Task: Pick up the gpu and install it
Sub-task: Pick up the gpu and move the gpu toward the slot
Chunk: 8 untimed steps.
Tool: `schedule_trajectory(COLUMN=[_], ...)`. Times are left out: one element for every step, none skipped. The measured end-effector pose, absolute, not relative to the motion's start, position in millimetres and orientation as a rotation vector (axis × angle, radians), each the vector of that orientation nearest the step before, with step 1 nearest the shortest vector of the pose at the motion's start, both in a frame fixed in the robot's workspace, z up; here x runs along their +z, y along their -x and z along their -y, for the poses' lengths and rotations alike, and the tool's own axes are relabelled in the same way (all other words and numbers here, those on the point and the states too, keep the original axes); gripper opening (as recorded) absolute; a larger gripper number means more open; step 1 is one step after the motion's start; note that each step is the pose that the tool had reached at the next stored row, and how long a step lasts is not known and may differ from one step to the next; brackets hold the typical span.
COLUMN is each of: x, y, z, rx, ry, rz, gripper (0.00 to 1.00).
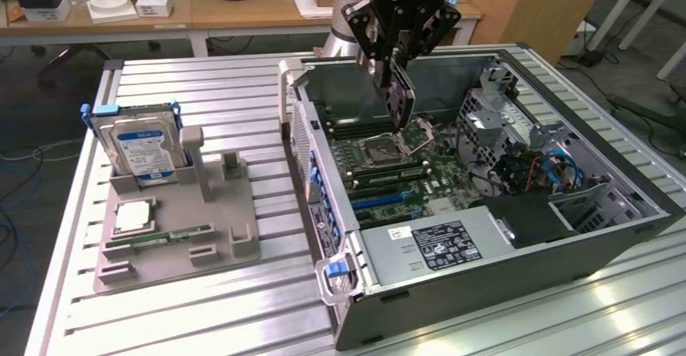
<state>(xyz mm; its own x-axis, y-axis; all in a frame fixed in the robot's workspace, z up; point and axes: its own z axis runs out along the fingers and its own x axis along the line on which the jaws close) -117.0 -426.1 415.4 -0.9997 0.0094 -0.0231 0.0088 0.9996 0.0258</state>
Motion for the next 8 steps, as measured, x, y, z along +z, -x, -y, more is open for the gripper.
schedule_trajectory(x=[415.5,415.5,415.4,415.5,415.5,415.4,415.4,415.4], y=[116.9,116.9,116.9,116.8,115.9,115.7,115.7,115.7], z=[426.1,426.1,426.1,426.1,426.1,426.1,426.1,426.1], rx=[0.04,0.04,0.04,0.04,0.04,0.04,0.04,0.04], ry=[-0.014,-0.014,-0.014,-0.014,-0.014,-0.014,-0.014,-0.014], rz=[-3.118,-3.118,-3.118,-3.118,-3.118,-3.118,-3.118,-3.118], gripper=[0.27,0.27,0.27,0.27,0.27,0.27,0.27,0.27])
